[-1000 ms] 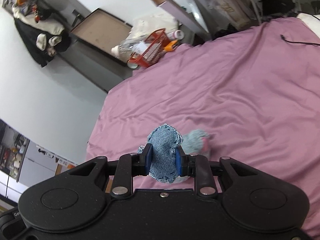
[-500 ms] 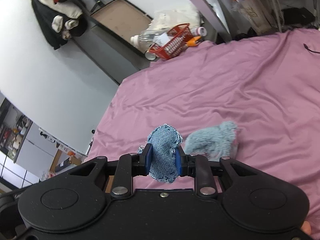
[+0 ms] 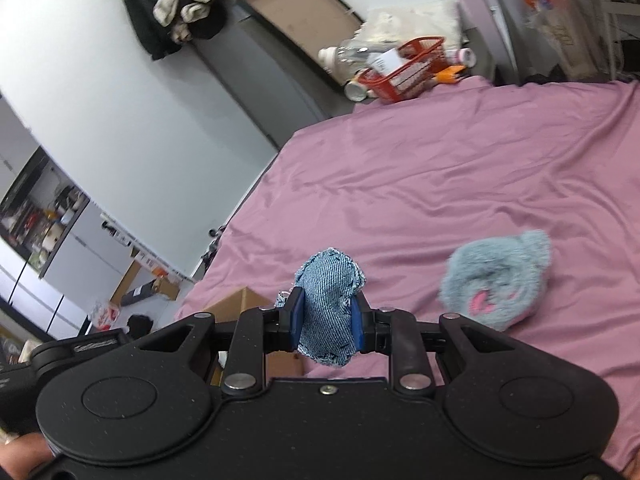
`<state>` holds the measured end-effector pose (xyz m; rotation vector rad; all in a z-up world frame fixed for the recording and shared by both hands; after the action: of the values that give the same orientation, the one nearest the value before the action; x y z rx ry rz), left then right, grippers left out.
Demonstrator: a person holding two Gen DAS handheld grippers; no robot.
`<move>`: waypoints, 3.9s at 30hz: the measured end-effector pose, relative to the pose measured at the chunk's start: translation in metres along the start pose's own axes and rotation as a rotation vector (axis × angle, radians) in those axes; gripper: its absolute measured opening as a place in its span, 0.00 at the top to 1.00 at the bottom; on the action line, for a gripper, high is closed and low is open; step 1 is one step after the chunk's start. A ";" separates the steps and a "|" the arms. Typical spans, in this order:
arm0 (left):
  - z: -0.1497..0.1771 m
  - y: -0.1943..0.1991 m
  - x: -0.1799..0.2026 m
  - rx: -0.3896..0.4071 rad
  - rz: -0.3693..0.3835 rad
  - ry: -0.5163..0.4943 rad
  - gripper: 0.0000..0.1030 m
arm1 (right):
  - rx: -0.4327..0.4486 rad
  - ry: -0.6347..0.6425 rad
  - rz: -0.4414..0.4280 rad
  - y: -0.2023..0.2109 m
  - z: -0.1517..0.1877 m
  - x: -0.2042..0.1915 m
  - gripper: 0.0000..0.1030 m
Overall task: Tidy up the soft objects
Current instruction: 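Carry the burger and blue cloth over the box and open both tools, then move both tools back toward the grey mouse plush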
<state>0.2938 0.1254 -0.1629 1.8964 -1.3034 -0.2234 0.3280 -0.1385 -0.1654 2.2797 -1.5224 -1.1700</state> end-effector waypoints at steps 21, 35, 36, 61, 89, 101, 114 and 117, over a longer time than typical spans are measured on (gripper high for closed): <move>0.007 -0.029 -0.050 -0.076 -0.016 0.126 0.43 | -0.038 0.099 -0.118 -0.044 0.021 -0.074 0.77; -0.016 -0.004 -0.057 -0.071 -0.044 0.108 0.43 | -0.060 0.075 -0.207 -0.054 0.017 -0.100 0.42; -0.017 -0.001 -0.056 -0.064 -0.049 0.100 0.43 | -0.062 0.069 -0.201 -0.052 0.017 -0.097 0.42; 0.012 0.053 0.016 0.075 -0.160 -0.042 0.11 | -0.052 0.087 0.032 0.014 -0.001 -0.010 0.00; 0.057 0.039 0.138 -0.006 -0.004 -0.135 0.11 | -0.017 -0.189 0.136 0.053 -0.037 0.102 0.00; 0.084 0.003 0.175 -0.058 0.077 -0.170 0.13 | -0.037 -0.215 0.169 0.050 -0.040 0.131 0.05; 0.108 -0.043 0.196 -0.143 0.148 -0.174 0.21 | -0.138 -0.338 0.185 0.012 -0.024 0.164 0.24; 0.114 -0.055 0.198 -0.174 0.157 -0.172 0.29 | -0.163 -0.373 0.186 0.002 -0.021 0.170 0.26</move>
<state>0.3594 -0.0926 -0.2206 1.6495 -1.4894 -0.4120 0.3707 -0.2877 -0.2377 1.8458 -1.6432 -1.6615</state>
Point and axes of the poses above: each gripper's, at about its wrist camera, not at the fingertips, and y roughly against the way its jaws point, x to its right, z to its underside, the point moved 7 cm from there along -y, roughly the way its jaws point, and after that the axes turned 6 degrees about x, right-handed, at the moved point
